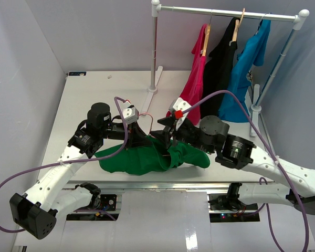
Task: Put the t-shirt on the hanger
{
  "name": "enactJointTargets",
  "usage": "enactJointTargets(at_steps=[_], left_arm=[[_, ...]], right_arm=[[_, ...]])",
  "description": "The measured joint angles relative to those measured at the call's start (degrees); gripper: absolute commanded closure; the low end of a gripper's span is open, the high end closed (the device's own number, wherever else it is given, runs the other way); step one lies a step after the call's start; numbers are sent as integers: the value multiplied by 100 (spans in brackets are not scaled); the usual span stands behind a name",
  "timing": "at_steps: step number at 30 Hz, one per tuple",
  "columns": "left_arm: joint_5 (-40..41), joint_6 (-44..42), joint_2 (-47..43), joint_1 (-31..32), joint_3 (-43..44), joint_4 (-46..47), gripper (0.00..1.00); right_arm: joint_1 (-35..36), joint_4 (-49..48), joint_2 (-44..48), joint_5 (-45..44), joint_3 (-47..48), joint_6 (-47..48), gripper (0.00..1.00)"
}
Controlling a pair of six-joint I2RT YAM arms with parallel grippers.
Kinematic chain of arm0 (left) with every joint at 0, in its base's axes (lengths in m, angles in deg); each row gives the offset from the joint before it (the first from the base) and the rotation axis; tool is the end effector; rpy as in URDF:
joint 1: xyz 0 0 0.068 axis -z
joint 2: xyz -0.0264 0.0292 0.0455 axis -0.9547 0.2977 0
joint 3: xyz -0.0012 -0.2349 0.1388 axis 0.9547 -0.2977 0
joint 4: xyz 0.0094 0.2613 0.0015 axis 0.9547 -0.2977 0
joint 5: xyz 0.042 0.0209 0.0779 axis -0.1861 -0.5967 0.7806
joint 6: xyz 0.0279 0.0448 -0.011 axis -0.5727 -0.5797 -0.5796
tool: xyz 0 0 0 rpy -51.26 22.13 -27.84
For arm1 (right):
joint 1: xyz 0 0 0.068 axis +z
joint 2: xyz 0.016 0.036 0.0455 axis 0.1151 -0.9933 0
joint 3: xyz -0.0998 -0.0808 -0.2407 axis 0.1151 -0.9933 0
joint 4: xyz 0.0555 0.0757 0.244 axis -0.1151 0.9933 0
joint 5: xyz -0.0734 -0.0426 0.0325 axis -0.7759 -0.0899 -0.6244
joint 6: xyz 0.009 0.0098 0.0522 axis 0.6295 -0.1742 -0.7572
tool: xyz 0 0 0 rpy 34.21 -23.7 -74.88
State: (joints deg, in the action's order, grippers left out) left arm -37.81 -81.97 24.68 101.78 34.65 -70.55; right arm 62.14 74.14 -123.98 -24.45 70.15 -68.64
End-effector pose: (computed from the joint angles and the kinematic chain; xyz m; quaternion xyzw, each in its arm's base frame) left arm 0.1663 -0.1277 0.3443 0.4659 0.6138 -0.5125 0.3789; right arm 0.0873 0.2071 0.4317 -0.3454 0.6123 0.3457 0.6215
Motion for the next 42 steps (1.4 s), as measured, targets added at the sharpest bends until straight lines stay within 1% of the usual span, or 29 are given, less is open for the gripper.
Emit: enactJointTargets(at_steps=[6,10,13,18,21,26,33,35,37,38,41,42], left_arm=[[-209,78,0,0,-12,107,100],[-267,97,-16,0,-72,148,100],[-274,112,-32,0,-93,172,100],[-258,120,-82,0,-101,186,100],[-258,120,-94,0,-105,212,100],[-344,162,-94,0,-109,299,100],[-577,360,-95,-1,-118,502,100],[-619,403,-100,-2,-140,533,100],[-630,429,-103,-1,-161,601,100],[-661,419,-103,-3,-166,635,100],[-711,347,-122,-4,-190,767,100],[-739,327,-122,0,-196,799,90]], right_arm=[[0,-303,-578,182,-45,71,44],[-2,-621,-630,126,-210,106,46],[-2,-806,-666,58,-269,129,45],[-2,-903,-599,16,-455,117,43],[-5,-897,-383,21,-628,112,48],[-83,-967,-132,286,-679,146,51],[-219,-1051,-374,1134,-636,168,66],[-266,-1085,-405,1326,-637,194,80],[-301,-1134,-406,1479,-647,186,90],[-304,-1168,-404,1509,-653,188,92],[-312,-1368,-353,1630,-751,139,92],[-313,-1465,-313,1646,-821,131,92]])
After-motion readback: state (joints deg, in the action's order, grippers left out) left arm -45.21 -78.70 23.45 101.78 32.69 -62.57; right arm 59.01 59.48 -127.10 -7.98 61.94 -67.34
